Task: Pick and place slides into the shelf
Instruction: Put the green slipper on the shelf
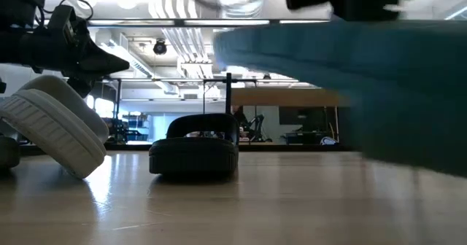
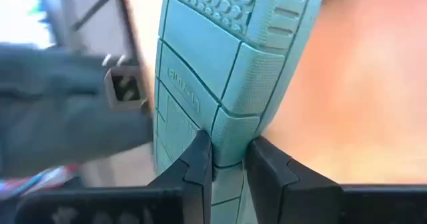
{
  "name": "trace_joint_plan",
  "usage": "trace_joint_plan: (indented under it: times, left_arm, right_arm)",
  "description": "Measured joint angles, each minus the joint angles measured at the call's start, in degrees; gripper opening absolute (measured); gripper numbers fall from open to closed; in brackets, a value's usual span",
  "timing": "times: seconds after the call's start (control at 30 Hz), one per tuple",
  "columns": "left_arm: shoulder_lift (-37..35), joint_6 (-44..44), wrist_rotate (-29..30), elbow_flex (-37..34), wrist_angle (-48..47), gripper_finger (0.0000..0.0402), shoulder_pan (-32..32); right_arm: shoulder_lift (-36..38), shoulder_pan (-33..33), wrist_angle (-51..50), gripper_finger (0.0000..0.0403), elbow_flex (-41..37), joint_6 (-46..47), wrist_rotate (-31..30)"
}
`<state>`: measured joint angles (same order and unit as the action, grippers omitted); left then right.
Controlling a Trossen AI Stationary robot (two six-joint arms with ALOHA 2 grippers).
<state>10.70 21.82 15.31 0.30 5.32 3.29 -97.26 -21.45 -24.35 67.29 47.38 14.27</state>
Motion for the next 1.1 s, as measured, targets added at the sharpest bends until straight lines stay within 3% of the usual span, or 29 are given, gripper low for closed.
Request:
trace_joint_plan:
  times: [0.2,0.47,0.6,0.7,0.8,0.93,1.1]
  left_arm:
    - [0.0,0.3,9.7,0.0,8.3,0.0000,0.0]
    - [-0.7,0.4,9.7,0.0,27.6,0.0000,0.0]
    - [-1.0,0.0,9.9,0.0,38.4,0.0000,0.0]
    - [-1.0,-0.7,15.6,0.2,41.1,0.0000,0.0]
    - [-1.5,7.4,16.2,0.6,40.7,0.0000,0.0]
    - [0.7,14.9,6.7,0.7,35.3,0.0000,0.0]
    - [7.9,24.1,-2.3,1.0,32.9,0.0000,0.0]
  right_arm:
    - [1.9,2.2,-16.8,0.0078,14.9,-10.2,-24.0]
    - [-1.8,1.9,-33.9,0.0059,36.7,-33.0,-58.0]
    - [-4.0,2.2,-35.9,0.0059,43.0,-53.2,-72.5]
    - [-4.6,3.8,-36.8,0.0061,45.2,-64.9,-72.6]
    - [-4.7,6.5,-41.6,0.0061,45.3,-71.5,-71.8]
    - [-3.7,10.6,-48.4,0.0062,43.0,-76.8,-69.2]
    - [-1.4,15.9,-46.4,0.0063,36.9,-86.5,-65.5]
